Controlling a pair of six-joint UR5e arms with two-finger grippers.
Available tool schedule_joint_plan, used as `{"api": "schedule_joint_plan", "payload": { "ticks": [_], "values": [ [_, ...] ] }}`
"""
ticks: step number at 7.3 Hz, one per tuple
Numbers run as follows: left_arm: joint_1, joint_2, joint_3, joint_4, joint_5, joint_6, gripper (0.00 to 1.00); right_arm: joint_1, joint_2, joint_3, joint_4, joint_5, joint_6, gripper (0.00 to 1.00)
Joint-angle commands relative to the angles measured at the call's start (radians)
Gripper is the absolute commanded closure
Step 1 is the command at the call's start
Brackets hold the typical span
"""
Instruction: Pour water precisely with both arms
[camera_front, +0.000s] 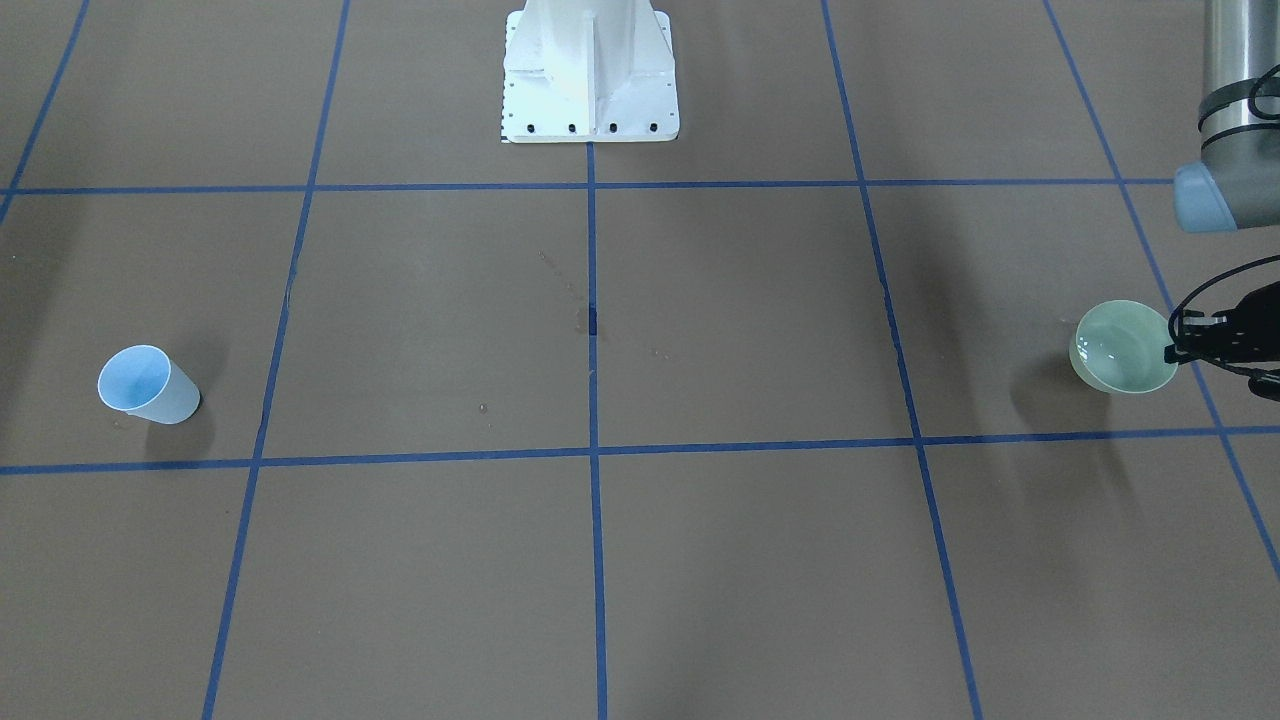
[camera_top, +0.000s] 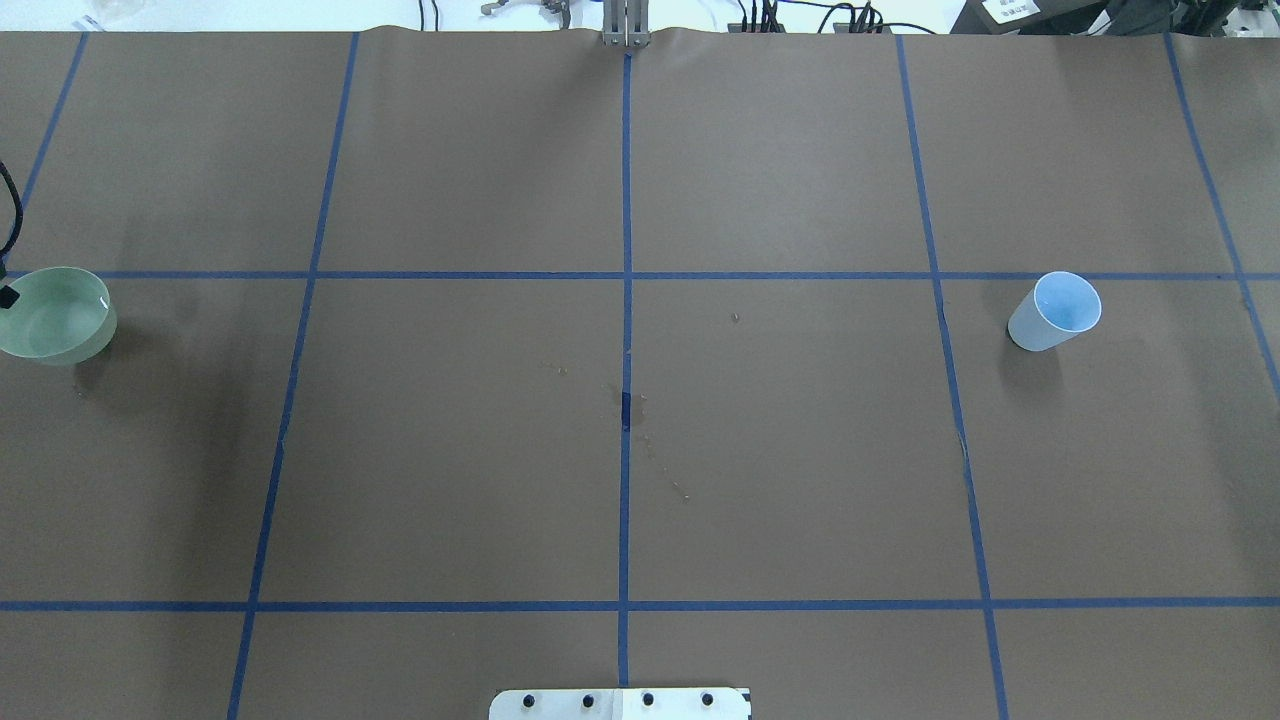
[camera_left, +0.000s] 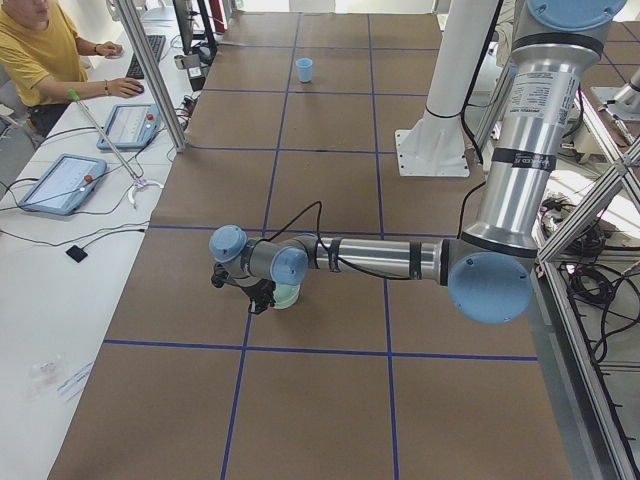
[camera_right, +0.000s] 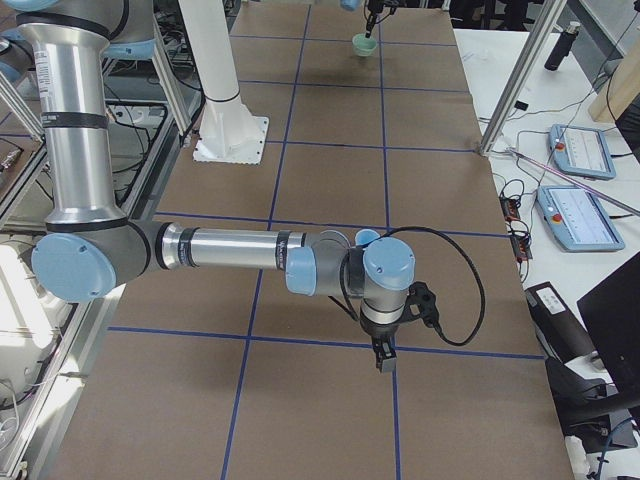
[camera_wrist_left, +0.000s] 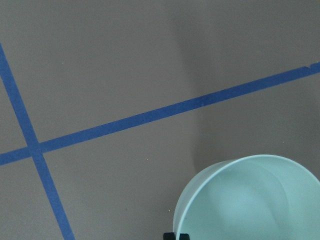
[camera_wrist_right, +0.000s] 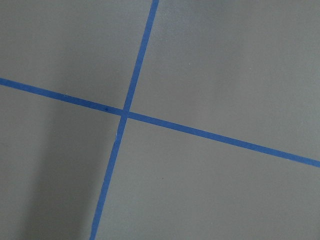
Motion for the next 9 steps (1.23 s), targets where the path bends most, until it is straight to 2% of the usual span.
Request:
{"api": "schedule_joint_plan", "payload": {
  "ticks": [1,3,5,6,7,9],
  "values": [
    [0.000,-0.017,0.058,-0.064,0.000,-0.004,0.77,0.000,0.002,0.000,0.000,-0.002,0.000,0.00],
    [0.000,-0.017,0.060,-0.064,0.000,-0.004,0.61,0.000,0.002,0.002,0.000,0.000,0.000,0.00],
    [0.000,-0.017,0.055,-0.065,0.000,-0.006,0.52,0.000,0.002,0.002,0.000,0.000,0.002,0.00],
    [0.000,-0.017,0.049,-0.065,0.000,-0.007,0.40,-0.002,0.002,0.002,0.000,0.000,0.002,0.00],
    [-0.003,-0.014,0.031,-0.067,-0.006,-0.009,0.02,-0.002,0.003,0.002,0.000,0.001,0.008,0.00],
    [-0.094,-0.001,-0.029,-0.052,-0.012,-0.012,0.00,-0.003,0.005,0.003,-0.002,0.005,0.009,0.00]
  ]
}}
